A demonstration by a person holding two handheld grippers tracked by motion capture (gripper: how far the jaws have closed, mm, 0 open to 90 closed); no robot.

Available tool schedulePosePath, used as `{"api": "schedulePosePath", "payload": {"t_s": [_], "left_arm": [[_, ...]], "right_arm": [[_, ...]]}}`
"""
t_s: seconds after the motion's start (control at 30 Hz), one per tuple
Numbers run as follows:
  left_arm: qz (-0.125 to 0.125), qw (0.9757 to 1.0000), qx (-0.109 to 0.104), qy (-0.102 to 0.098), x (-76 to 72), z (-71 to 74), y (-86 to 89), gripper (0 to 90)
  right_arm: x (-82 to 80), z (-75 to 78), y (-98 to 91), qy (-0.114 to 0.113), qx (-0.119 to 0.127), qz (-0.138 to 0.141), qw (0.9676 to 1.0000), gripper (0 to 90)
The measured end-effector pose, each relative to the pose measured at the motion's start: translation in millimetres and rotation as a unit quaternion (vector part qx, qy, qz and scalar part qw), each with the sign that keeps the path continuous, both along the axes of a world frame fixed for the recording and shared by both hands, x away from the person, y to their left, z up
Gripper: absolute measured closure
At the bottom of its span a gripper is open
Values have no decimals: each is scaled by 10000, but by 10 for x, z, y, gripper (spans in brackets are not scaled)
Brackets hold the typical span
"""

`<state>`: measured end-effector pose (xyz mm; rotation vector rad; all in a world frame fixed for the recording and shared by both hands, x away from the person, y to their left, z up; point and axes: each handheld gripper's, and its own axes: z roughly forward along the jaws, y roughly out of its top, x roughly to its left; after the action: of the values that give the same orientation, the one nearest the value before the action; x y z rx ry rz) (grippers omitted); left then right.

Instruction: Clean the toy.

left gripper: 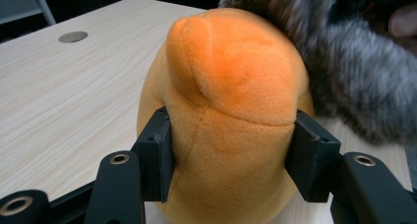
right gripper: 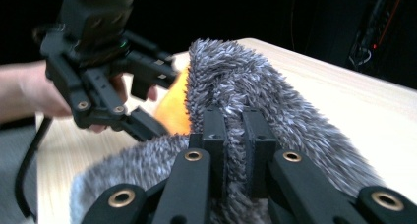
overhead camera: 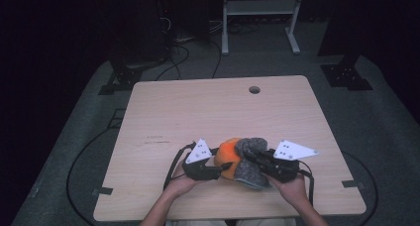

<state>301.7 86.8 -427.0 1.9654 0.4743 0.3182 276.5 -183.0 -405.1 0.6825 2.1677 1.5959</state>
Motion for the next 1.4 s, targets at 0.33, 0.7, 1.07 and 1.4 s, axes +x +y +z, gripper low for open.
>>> {"api": "schedulePosePath", "payload": {"t_s": [0.33, 0.7, 1.07, 1.4], "left_arm": [[59, 10000, -13, 8, 9, -34, 15, 439], [-231, 9997, -69, 41, 9, -15, 17, 272], [-109, 9998, 111, -145, -20, -64, -27, 444], [-112, 9998, -123, 100, 20, -38, -77, 183]], "right_arm": [[22, -27, -45, 149, 105, -4, 9998, 817], [113, -93, -175, 319, -19, -258, 9992, 816], [-28, 27, 14, 84, -37, 290, 9995, 816], [52, -49, -144, 352, -29, -39, 9994, 816]]}}
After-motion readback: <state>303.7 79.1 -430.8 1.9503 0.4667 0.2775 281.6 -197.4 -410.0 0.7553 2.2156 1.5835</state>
